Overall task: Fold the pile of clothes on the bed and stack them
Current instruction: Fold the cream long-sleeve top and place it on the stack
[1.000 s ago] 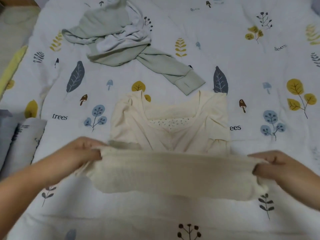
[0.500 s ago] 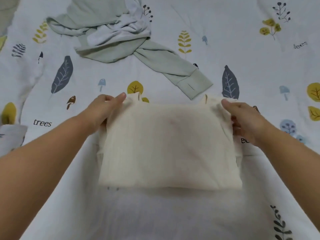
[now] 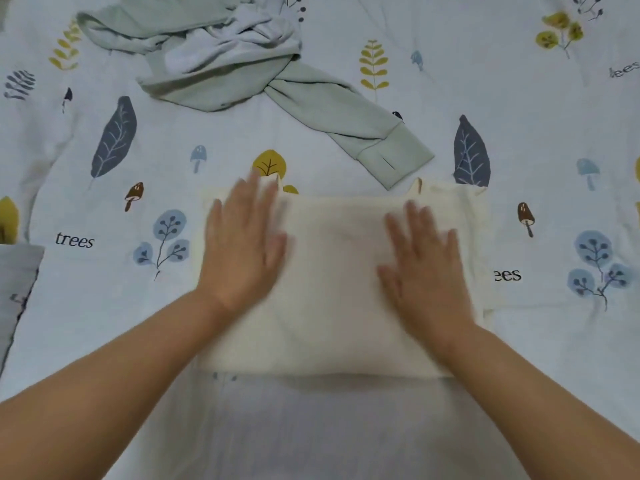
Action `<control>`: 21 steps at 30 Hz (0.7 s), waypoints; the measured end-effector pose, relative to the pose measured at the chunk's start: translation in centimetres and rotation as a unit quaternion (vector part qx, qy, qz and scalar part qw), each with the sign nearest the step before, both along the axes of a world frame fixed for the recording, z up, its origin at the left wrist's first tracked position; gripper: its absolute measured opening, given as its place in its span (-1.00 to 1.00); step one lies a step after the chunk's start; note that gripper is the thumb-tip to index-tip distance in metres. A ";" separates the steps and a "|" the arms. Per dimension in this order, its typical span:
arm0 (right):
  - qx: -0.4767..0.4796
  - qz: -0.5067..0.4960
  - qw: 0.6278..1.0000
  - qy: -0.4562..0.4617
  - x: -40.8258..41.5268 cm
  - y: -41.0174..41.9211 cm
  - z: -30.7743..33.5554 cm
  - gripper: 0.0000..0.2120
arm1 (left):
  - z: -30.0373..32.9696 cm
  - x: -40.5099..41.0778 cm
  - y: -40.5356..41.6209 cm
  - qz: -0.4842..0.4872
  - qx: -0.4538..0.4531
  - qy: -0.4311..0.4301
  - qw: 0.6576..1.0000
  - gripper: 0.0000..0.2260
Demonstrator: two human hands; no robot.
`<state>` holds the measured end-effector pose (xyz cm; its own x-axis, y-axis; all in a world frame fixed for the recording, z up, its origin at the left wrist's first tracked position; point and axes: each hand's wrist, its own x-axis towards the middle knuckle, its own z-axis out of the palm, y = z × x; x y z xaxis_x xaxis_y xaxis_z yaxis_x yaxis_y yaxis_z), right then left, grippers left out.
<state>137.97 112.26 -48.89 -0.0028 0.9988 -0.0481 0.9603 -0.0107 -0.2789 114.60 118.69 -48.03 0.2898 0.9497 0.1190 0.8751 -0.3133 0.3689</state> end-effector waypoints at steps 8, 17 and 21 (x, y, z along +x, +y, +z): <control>-0.117 -0.046 0.983 -0.131 4.5 0.0 -1.0 -0.28 | -1.8 -5.8 -0.2 0.036 -0.144 0.245 0.958 -0.25; -0.013 0.219 0.973 -0.070 2.0 -7.4 2.2 -0.23 | 0.8 -4.2 -9.5 -0.312 -0.009 0.185 0.932 -0.41; -0.024 0.199 0.974 -0.110 1.7 -7.8 2.3 -0.14 | 1.0 -4.2 -9.3 -0.271 -0.044 0.211 0.938 -0.27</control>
